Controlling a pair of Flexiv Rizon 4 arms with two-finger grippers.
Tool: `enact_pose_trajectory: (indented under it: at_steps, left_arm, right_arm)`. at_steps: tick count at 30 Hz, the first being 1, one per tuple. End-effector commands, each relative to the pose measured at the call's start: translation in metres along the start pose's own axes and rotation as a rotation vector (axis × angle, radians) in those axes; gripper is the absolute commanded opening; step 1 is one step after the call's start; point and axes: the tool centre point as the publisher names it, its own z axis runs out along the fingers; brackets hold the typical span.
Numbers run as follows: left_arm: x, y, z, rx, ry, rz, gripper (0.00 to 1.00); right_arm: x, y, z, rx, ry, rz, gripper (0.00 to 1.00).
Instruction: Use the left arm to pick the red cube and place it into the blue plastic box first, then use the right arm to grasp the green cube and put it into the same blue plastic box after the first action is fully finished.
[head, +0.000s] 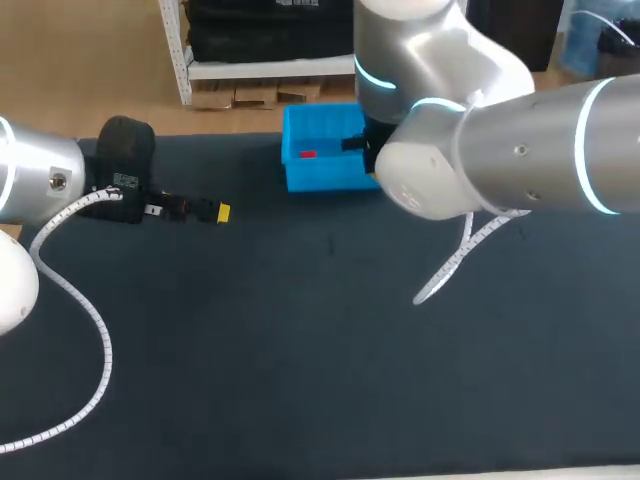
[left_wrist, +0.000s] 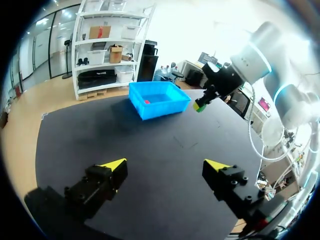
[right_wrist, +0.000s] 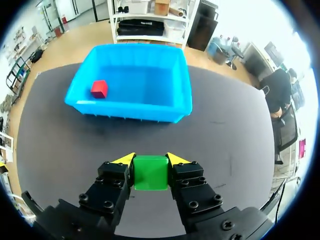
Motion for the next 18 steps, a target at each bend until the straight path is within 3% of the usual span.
enact_pose_trajectory:
  at_steps: [1,18]
  left_arm:
    - [0.001,0.002,0.001,0.006,-0.007,0.001,1.00]
    - [0.001,0.002,0.001,0.006,-0.007,0.001,1.00]
  right_arm:
    - [0.004,-0.005,-0.012,-0.003,-0.037,-0.002,0.00]
    - [-0.025,-0.013,-0.018,-0.010,-0.086,-0.031,0.00]
